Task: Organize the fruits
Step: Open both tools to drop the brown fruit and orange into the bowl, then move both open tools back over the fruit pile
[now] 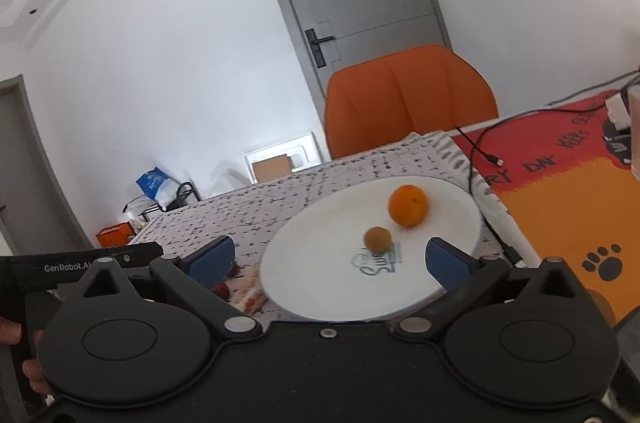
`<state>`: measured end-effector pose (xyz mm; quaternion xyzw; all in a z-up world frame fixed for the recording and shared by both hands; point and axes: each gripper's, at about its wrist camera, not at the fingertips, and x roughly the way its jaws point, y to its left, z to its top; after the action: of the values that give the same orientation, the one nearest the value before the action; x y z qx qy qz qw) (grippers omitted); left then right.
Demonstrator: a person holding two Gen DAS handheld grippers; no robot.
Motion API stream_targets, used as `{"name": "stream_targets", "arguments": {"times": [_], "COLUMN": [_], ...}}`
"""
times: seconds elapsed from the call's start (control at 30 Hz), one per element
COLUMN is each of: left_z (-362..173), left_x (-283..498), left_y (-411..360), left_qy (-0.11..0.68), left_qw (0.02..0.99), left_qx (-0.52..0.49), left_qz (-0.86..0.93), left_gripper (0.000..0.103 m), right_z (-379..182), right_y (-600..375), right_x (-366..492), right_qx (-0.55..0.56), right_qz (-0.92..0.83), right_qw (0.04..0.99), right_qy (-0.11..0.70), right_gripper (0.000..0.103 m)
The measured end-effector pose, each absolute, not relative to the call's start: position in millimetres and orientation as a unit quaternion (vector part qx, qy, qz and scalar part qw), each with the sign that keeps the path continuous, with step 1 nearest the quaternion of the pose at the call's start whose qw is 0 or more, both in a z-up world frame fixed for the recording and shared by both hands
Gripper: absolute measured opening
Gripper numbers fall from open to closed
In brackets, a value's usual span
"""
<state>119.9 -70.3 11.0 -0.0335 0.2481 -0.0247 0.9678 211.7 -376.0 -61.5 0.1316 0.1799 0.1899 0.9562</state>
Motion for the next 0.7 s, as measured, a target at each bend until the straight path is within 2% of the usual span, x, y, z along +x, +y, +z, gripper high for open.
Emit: {"name": "stream_targets", "arguments": {"times": [0.7], "left_z": [0], "left_x": [98], "left_y": [-13], "left_qy": [0.261], "left_qw": [0.963], "left_qx": [-0.062], "left_qz": [0.016], "left_gripper": [0.093], "right_z": [-60], "right_y": [-334], "right_x": [213], "right_qx": [0.103], "right_qz": [0.209], "right_qw": [0.948], "right_qy": [0.216], "right_gripper": [0.103]}}
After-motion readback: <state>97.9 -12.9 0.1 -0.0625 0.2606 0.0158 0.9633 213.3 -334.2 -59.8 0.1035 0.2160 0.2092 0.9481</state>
